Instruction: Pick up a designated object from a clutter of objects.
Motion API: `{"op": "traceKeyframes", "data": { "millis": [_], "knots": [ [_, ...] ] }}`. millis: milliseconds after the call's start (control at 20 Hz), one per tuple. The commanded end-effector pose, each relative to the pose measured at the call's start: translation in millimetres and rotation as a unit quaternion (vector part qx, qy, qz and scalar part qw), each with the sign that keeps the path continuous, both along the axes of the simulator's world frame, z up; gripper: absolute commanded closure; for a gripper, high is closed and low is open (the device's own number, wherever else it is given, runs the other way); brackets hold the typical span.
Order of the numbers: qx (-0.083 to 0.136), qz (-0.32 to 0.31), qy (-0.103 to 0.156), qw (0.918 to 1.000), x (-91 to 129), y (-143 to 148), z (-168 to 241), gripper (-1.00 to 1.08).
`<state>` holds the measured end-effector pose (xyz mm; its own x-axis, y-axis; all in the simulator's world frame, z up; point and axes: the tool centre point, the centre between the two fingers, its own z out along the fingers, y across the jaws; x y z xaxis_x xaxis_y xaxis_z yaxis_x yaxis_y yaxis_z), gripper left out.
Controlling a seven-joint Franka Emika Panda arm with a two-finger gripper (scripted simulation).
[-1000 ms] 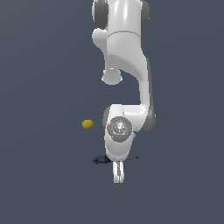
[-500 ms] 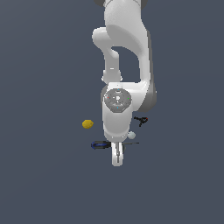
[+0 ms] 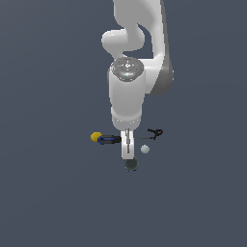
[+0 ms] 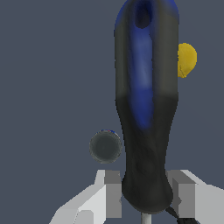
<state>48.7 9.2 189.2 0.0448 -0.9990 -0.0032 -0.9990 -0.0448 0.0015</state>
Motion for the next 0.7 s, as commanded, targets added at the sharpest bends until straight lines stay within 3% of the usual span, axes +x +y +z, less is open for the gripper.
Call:
{"op": "traceKeyframes", "data": {
  "millis": [0,650],
  "knots": [
    [0.0,0.0,0.0,1.0,-13,-2,19,1.08],
    [-0.001,0.0,-0.001,1.0,-80,-11,118,1.08]
  ]
}}
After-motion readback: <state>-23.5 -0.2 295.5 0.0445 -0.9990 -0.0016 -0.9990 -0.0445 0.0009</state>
